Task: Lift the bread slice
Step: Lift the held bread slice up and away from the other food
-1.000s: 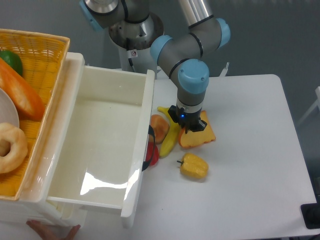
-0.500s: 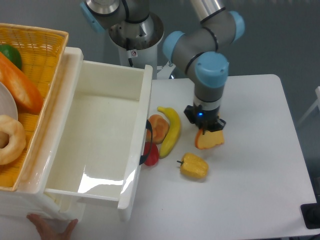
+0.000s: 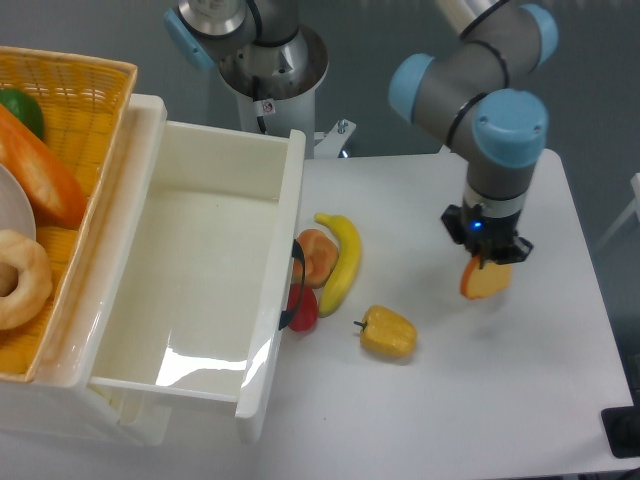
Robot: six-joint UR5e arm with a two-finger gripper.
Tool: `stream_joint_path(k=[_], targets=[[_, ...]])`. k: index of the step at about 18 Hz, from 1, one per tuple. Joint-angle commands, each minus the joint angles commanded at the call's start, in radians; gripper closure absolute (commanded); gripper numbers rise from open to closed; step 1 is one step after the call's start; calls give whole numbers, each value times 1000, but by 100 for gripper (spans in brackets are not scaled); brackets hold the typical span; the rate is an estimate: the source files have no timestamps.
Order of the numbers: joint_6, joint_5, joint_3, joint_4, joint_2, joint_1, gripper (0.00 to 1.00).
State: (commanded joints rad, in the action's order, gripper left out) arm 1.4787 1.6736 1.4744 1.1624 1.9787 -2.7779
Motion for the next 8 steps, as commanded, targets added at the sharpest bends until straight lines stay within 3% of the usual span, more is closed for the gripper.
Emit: stream_joint_path(k=[2,8], targets=[[9,-8,-49,61,11,-3,100],[90,-73,-121,126,14,-63,100]])
